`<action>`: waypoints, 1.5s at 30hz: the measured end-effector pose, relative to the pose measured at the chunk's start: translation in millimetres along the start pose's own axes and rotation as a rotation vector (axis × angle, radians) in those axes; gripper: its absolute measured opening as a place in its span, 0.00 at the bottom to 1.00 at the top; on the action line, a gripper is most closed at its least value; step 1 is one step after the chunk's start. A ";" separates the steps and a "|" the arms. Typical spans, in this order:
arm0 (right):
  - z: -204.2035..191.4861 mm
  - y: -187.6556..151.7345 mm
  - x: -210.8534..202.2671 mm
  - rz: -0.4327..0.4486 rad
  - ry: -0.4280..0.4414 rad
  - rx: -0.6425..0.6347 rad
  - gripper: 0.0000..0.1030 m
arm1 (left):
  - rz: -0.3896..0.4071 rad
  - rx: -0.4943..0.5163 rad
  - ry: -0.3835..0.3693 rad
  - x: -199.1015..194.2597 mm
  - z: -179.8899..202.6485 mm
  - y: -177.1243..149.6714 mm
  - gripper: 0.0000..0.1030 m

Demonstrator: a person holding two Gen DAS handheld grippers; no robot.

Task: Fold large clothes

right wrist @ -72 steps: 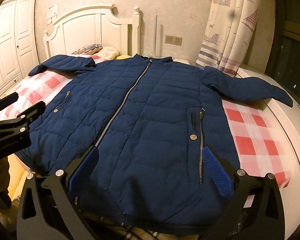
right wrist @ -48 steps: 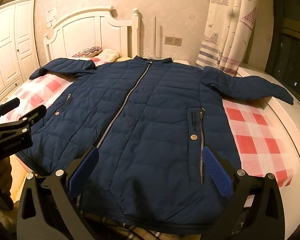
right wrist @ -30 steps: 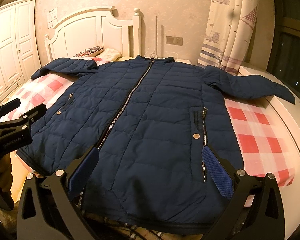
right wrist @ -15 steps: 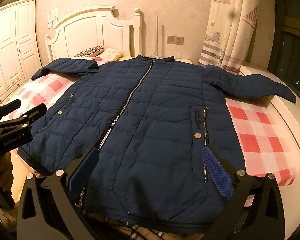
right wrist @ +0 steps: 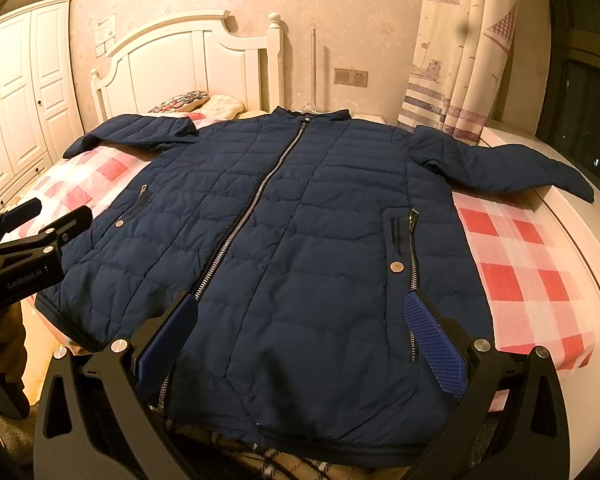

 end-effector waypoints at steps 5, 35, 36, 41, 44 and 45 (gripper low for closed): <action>-9.9 -2.9 -1.2 -0.004 0.002 0.002 0.96 | 0.000 0.001 0.000 0.1 0.1 0.1 0.98; 181.0 50.6 92.1 -0.094 -0.098 0.367 0.96 | -0.296 0.130 -0.056 163.4 31.4 61.1 0.98; 205.8 57.8 103.2 -0.086 -0.120 0.425 0.96 | -0.298 0.118 -0.043 180.5 29.7 69.6 0.98; 294.3 88.0 150.4 -0.079 -0.218 0.599 0.96 | -0.358 0.085 0.030 263.2 22.0 98.4 0.98; 335.8 106.5 176.1 -0.054 -0.242 0.684 0.96 | -0.384 0.045 0.020 288.9 16.6 97.0 0.98; 345.5 112.3 184.0 -0.048 -0.253 0.703 0.96 | -0.367 0.020 0.004 291.6 13.4 95.7 0.98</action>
Point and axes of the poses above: each gripper's, at about its wrist camera, not at the fingertips, and x roughly the way its jaws point, z to its right, y to its top, the point moved 2 cm from there along x, roughly the way its jaws point, and after that the axes turned 2 degrees about -z, right-handed, at the moved point
